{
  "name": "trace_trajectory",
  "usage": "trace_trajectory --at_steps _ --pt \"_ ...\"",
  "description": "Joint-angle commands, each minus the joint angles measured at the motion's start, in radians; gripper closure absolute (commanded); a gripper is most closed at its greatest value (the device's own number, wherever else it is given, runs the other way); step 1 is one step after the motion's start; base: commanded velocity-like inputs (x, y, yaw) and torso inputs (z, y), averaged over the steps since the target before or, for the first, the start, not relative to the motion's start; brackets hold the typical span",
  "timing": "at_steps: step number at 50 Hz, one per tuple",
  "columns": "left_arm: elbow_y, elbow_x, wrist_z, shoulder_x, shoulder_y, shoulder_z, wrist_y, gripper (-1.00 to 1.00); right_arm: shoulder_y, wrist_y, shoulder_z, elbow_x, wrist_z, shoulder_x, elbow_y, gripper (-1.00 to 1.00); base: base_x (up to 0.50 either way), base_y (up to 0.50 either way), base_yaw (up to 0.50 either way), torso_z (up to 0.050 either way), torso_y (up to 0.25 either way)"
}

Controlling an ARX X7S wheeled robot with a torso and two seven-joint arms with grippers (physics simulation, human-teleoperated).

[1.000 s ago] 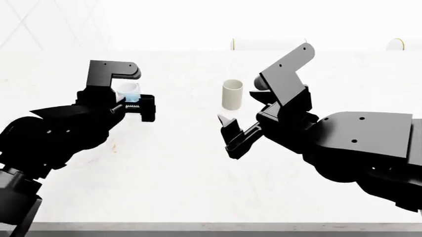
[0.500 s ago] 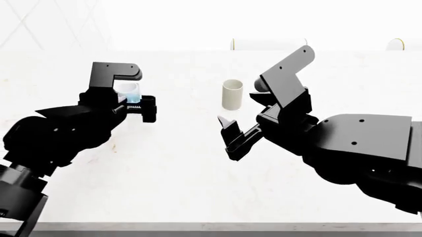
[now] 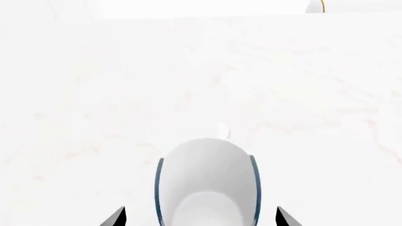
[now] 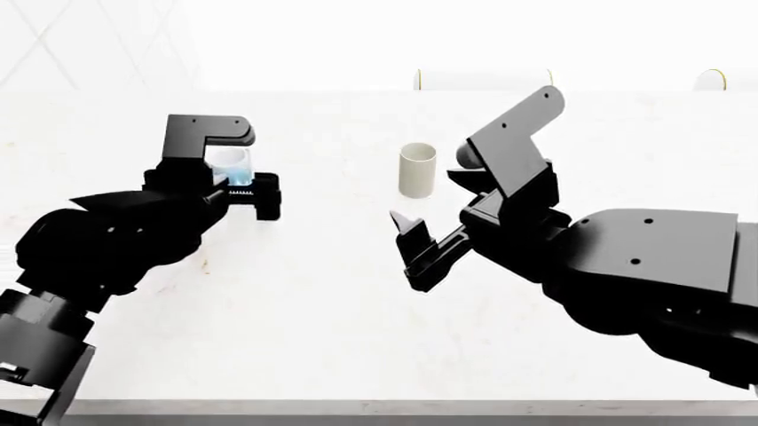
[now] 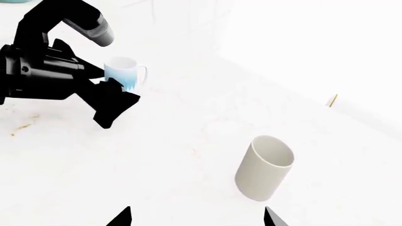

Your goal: Pick the mug and mug and place them in the sink. Then turn on the water.

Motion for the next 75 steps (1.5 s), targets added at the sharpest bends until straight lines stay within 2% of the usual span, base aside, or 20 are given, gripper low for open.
trace_trajectory --at_steps 1,2,3,18,35,46,75 --pt "-0.040 0.011 0.013 0.015 -0.012 0.004 0.009 -1.00 -0.005 -0.004 0.001 0.003 0.002 0.003 -0.005 -1.00 0.00 0.00 0.00 0.000 0.000" --pt "-0.049 0.012 0.016 0.017 -0.011 0.002 0.016 -1.00 -0.005 -0.004 0.002 0.004 0.002 0.003 -0.005 -1.00 0.00 0.00 0.00 0.000 0.000" --pt "-0.046 0.013 0.010 0.015 -0.009 0.001 0.016 1.00 -0.004 -0.004 0.002 0.003 0.001 0.004 -0.005 -1.00 0.00 0.00 0.00 0.000 0.000" --pt "-0.034 0.016 -0.001 0.010 -0.007 -0.007 0.034 1.00 -0.003 -0.003 0.005 0.008 0.010 0.010 -0.012 -1.00 0.00 0.00 0.00 0.000 0.000" --pt "0.231 -0.001 -0.039 -0.105 -0.024 -0.031 0.025 1.00 0.000 -0.016 0.011 0.008 0.013 -0.005 -0.004 -1.00 0.00 0.00 0.00 0.000 0.001" --pt "0.496 -0.068 -0.103 -0.195 -0.061 -0.055 -0.056 1.00 0.023 -0.026 0.011 -0.023 0.012 -0.029 0.041 -1.00 0.00 0.00 0.00 0.000 0.000" --pt "0.662 -0.132 -0.150 -0.235 -0.106 -0.082 -0.109 1.00 0.090 -0.033 -0.051 -0.140 -0.053 -0.171 0.304 -1.00 0.00 0.00 0.00 0.000 0.000"
